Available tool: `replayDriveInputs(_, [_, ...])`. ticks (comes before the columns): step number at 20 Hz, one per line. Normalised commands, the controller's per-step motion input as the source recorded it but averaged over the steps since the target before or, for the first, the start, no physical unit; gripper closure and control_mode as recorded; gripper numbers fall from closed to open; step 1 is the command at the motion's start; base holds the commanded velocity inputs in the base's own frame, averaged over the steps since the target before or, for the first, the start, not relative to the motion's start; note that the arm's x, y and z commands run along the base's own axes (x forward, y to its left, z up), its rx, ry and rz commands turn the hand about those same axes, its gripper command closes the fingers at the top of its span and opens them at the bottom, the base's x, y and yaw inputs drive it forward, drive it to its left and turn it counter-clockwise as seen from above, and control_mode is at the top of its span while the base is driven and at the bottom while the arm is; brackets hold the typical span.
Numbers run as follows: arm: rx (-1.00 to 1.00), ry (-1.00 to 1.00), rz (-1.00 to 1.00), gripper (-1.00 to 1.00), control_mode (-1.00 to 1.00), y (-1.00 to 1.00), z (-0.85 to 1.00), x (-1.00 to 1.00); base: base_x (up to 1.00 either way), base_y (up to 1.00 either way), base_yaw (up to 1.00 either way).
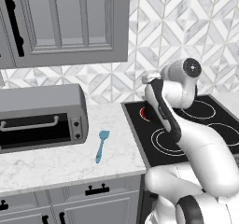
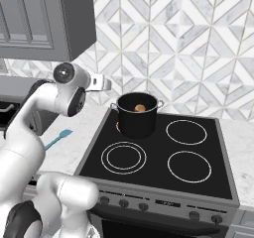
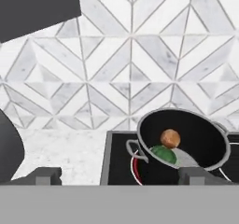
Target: Put the broccoli and onion in the pot. Retrieve the spatula and lightly stir the vegetables in the pot.
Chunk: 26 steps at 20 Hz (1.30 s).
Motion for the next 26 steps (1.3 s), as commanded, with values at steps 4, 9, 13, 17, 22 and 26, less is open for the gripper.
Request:
replayDriveInputs(4, [-0.25,0.28,0.07,-1.00,-1.00,0.71,0.36,-0.69,0.00,0.00,0.00])
replayDriveInputs(9, [-0.30,0.05,0.15,-1.00,-1.00,0.79,-0.27,-0.75,0.00,0.00,0.00])
replayDriveInputs(13, [-0.29,0.08,0.14,-1.00,-1.00,0.89,-0.42,-0.41,0.00,0.00,0.00])
replayDriveInputs(17, [-0.22,0.33,0.47,-1.00,-1.00,0.65,-0.38,-0.03,0.00,0.00,0.00])
replayDriveInputs(22, [-0.20,0.45,0.67,-1.00,-1.00,0.27,-0.32,0.00,0.00,0.00,0.00])
replayDriveInputs(26, [-0.28,0.36,0.67,-1.00,-1.00,0.31,-0.48,0.00,0.00,0.00,0.00])
